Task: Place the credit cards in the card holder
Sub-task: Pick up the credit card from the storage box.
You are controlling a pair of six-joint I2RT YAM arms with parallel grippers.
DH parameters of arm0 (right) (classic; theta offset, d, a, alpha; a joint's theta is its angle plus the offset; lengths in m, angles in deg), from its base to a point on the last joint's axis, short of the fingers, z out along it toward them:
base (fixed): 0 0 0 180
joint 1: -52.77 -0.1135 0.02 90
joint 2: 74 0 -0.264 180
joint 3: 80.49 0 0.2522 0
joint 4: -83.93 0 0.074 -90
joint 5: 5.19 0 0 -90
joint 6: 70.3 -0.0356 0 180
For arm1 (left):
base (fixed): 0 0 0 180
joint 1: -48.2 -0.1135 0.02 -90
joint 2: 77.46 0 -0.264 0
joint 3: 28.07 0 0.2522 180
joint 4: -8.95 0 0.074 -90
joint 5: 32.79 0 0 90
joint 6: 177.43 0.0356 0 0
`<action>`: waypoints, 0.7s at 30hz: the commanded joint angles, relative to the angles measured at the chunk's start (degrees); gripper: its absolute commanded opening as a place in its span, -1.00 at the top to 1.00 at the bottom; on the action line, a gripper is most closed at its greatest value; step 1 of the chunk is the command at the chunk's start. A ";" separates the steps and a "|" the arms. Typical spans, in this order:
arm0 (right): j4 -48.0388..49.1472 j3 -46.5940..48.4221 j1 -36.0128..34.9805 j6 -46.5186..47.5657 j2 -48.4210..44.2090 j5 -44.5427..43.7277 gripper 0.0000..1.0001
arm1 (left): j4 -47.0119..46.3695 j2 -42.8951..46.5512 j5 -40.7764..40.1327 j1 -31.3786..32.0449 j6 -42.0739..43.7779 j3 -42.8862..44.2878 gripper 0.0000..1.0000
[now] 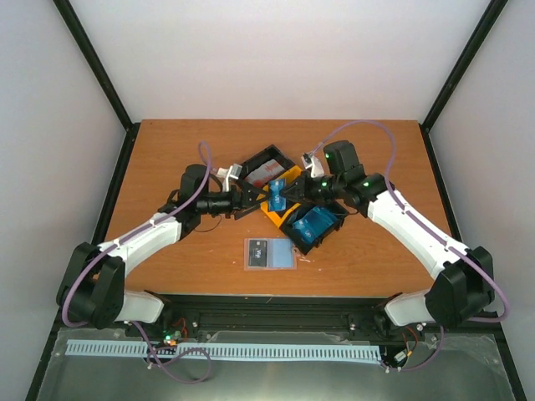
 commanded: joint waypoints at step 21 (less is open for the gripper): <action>17.82 -6.00 -1.70 -10.25 -5.68 12.61 0.94 | -25.64 2.35 12.08 0.48 -23.27 -2.50 0.40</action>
